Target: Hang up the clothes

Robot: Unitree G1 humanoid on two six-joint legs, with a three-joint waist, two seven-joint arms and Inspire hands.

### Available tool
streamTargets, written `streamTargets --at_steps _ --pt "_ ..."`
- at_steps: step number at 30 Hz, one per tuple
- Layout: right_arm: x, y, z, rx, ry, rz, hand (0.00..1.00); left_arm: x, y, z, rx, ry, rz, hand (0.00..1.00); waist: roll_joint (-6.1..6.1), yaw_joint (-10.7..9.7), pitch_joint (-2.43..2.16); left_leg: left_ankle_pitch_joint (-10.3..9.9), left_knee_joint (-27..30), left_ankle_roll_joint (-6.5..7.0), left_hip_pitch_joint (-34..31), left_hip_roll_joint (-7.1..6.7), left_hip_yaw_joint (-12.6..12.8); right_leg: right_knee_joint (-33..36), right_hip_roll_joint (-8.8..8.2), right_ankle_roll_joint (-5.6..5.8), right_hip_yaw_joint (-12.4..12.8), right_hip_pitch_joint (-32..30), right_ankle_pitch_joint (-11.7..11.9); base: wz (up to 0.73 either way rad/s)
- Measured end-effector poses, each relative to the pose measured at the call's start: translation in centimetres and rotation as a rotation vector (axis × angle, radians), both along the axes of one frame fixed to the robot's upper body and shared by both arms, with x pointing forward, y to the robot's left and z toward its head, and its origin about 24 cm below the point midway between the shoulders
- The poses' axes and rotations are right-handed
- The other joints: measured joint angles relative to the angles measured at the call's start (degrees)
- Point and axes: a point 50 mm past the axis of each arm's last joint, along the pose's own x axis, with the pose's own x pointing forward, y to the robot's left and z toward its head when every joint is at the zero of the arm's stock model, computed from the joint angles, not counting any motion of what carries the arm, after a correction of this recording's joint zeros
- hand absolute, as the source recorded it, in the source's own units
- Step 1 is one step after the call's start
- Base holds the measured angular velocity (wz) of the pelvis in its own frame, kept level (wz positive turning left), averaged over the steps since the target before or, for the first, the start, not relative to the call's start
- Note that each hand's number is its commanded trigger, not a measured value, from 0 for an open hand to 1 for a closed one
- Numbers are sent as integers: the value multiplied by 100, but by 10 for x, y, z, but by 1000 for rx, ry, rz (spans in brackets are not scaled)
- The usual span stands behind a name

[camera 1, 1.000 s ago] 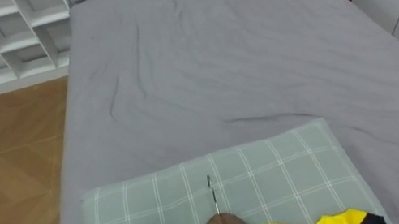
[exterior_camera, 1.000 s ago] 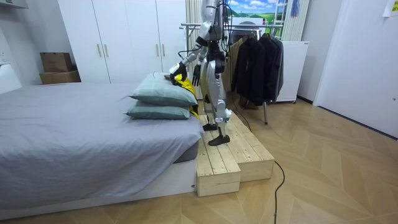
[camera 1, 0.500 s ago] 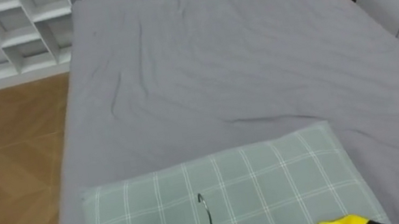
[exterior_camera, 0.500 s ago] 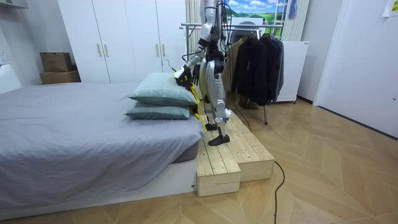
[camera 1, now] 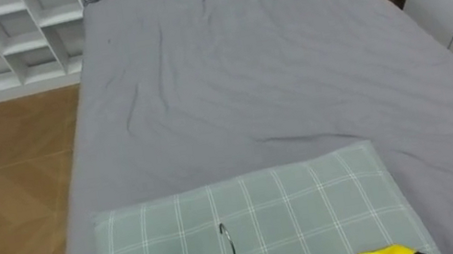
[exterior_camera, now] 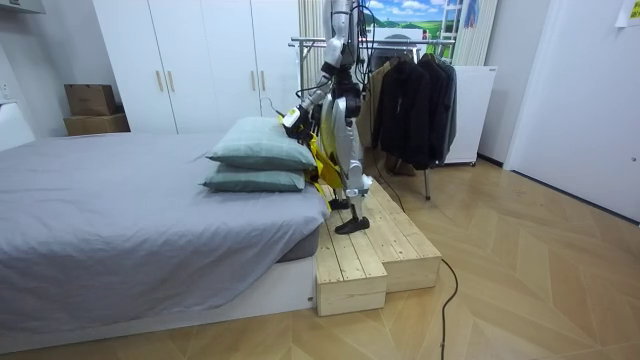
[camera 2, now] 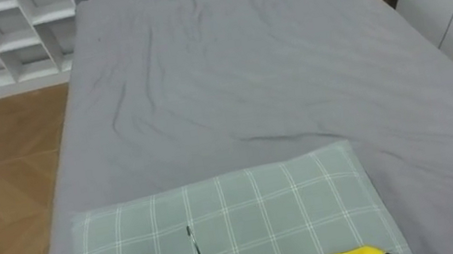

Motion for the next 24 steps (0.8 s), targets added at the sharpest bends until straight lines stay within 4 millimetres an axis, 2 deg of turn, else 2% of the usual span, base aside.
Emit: streamTargets --at_steps 4,8,10,11,13,15,17,20,24 --pt "0 0 0 -2 -14 2 0 -1 3 -1 -84 0 115 100 25 23 18 0 0 0 60 0 10 7 1 -1 5 30 1 0" --pt "-1 -2 1 -1 -22 -20 0 -1 6 0 -144 -8 187 100 92 24 62 -7 -2 1 88 0 11 -7 1 -1 -3 68 0 0" --pt "-3 -4 0 0 -25 -36 0 3 6 2 -160 -18 193 100 131 16 66 -13 -1 -1 81 2 10 -5 4 0 -1 60 0 0" --pt "-3 -6 1 -5 -28 -41 0 12 5 8 -181 -50 193 100 170 26 85 -38 -1 2 74 11 4 -3 14 0 -3 56 0 0" --pt "-3 -7 1 -7 -30 -47 0 25 4 19 -207 -121 194 100 213 30 75 -41 -1 1 68 11 3 7 15 0 3 63 0 0" --pt "-3 -9 1 -11 -33 -48 0 39 7 32 -242 -199 218 100 267 3 35 -40 7 2 72 11 3 10 14 0 6 74 0 0" --pt "-5 -10 1 -15 -27 -49 0 45 8 37 -265 -232 230 100 293 1 19 -38 21 2 84 11 3 17 12 -1 6 91 1 0" --pt "-5 -12 1 -17 -26 -49 0 47 11 39 -281 -246 255 100 292 -6 19 -39 58 2 108 11 -1 13 5 -1 0 109 1 1" --pt "-5 -13 2 -19 -27 -55 0 54 10 47 -294 -288 246 100 250 -4 49 -39 60 2 126 7 -88 -8 -6 1 -67 172 -1 10"
